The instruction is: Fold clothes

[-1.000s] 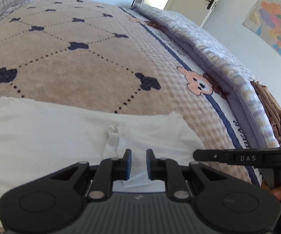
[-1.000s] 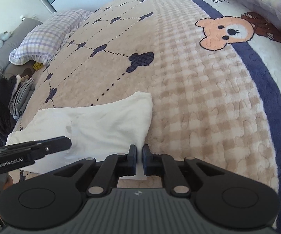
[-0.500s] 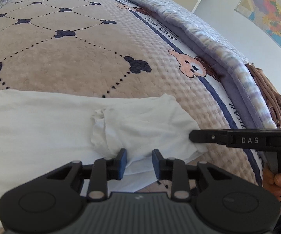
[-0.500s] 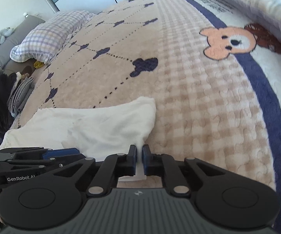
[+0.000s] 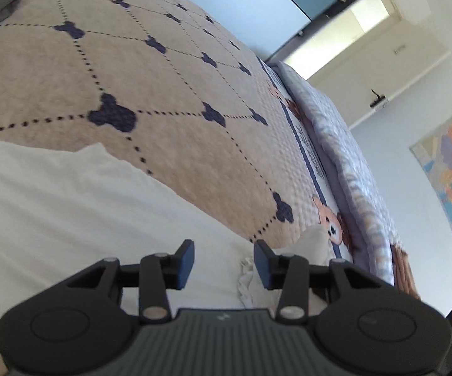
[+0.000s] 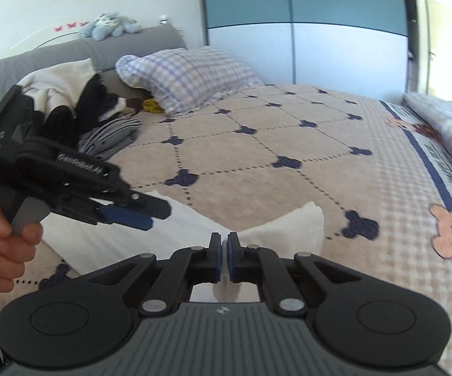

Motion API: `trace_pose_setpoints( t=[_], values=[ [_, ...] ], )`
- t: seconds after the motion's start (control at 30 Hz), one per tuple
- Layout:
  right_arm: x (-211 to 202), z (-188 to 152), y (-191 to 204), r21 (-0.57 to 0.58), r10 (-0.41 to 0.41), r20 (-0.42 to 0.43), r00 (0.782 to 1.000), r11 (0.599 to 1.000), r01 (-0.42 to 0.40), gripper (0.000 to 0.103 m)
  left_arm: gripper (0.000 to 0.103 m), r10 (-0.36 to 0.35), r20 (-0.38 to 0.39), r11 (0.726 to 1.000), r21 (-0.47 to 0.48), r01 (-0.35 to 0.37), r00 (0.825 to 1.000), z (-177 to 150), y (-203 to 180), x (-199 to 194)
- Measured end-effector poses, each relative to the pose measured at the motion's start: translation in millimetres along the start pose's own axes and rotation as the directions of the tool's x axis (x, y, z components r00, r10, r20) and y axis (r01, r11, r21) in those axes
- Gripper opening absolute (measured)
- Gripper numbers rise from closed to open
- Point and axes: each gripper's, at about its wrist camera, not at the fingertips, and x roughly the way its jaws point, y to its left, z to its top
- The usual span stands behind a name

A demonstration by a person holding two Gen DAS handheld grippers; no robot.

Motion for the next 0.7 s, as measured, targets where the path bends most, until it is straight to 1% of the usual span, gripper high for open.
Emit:
trace_pose_setpoints(
  t=[0.1, 0.13, 0.17, 0.2, 0.27, 0.3, 0.33, 0.37, 0.4, 0.43, 0.5, 0.53, 0.57, 0.63, 0.7],
  values=[
    [24.8, -1.5, 41.1, -0.088, 0.07, 0.001, 0.998, 0.994, -0.07, 0.004, 0.043, -0.03, 0.013, 0.996, -0.086, 0.031, 0.999, 2.4, 19.9, -9.9],
    [32.1, -3.1, 54.7, -0.112, 0.093, -0.003, 0.996, 0.989, -0.093, 0.004, 0.045, -0.035, 0.012, 0.993, -0.112, 0.036, 0.999, 2.1, 25.8, -11.2],
    [39.0, -4.7, 65.7, -0.127, 0.11, -0.013, 0.994, 0.986, -0.111, 0.004, 0.048, -0.031, 0.006, 0.992, -0.126, 0.032, 0.999, 1.5, 30.1, -11.1],
    [45.6, -6.6, 72.7, -0.136, 0.125, -0.042, 0.991, 0.982, -0.129, 0.005, 0.048, -0.024, -0.002, 0.991, -0.135, 0.023, 1.0, 1.0, 33.7, -10.6],
    [55.5, -9.3, 82.3, -0.149, 0.145, -0.104, 0.984, 0.976, -0.159, 0.007, 0.048, -0.008, -0.014, 0.994, -0.11, 0.006, 1.0, -0.7, 31.9, -9.9],
    [53.8, -8.5, 82.0, -0.145, 0.149, -0.12, 0.982, 0.975, -0.165, 0.009, 0.049, 0.0, -0.019, 0.996, -0.094, -0.002, 1.0, -1.6, 30.3, -9.6],
    [52.1, -7.6, 81.5, -0.142, 0.152, -0.136, 0.979, 0.975, -0.171, 0.015, 0.05, 0.009, -0.025, 0.997, -0.077, -0.011, 1.0, -2.4, 28.7, -9.3],
    [47.3, -3.9, 74.1, -0.12, 0.154, -0.128, 0.98, 0.978, -0.169, 0.02, 0.053, -0.001, -0.03, 0.999, -0.054, -0.001, 1.0, -3.4, 24.4, -8.6],
    [42.4, 0.2, 63.1, -0.086, 0.144, -0.119, 0.982, 0.984, -0.155, 0.034, 0.055, -0.017, -0.035, 0.999, -0.032, 0.015, 0.999, -4.7, 22.3, -8.3],
    [37.4, 4.6, 48.6, -0.04, 0.12, -0.112, 0.986, 0.991, -0.125, 0.043, 0.058, -0.028, -0.038, 1.0, -0.013, 0.028, 0.999, -6.0, 18.0, -7.2],
    [28.5, 10.8, 14.1, 0.063, 0.049, -0.107, 0.993, 0.997, -0.042, 0.045, 0.059, -0.043, -0.054, 0.999, 0.015, 0.044, 0.998, -9.4, 8.0, -0.7],
    [24.1, 11.6, -4.9, 0.119, 0.007, -0.111, 0.994, 0.993, 0.006, 0.046, 0.059, -0.05, -0.063, 0.998, 0.028, 0.051, 0.997, -11.1, 3.0, 2.9],
    [20.7, 11.4, -22.8, 0.17, -0.032, -0.119, 0.992, 0.984, 0.052, 0.046, 0.059, -0.054, -0.074, 0.998, 0.039, 0.057, 0.996, -13.4, -2.5, 8.6],
    [16.1, 10.3, -48.9, 0.254, -0.075, -0.131, 0.989, 0.961, 0.106, 0.046, 0.059, -0.054, -0.098, 0.997, 0.056, 0.059, 0.994, -17.5, -12.5, 23.4],
    [11.5, 9.2, -74.7, 0.334, -0.115, -0.147, 0.983, 0.929, 0.158, 0.046, 0.06, -0.042, -0.126, 0.996, 0.074, 0.052, 0.991, -22.6, -22.5, 39.8]
  ],
)
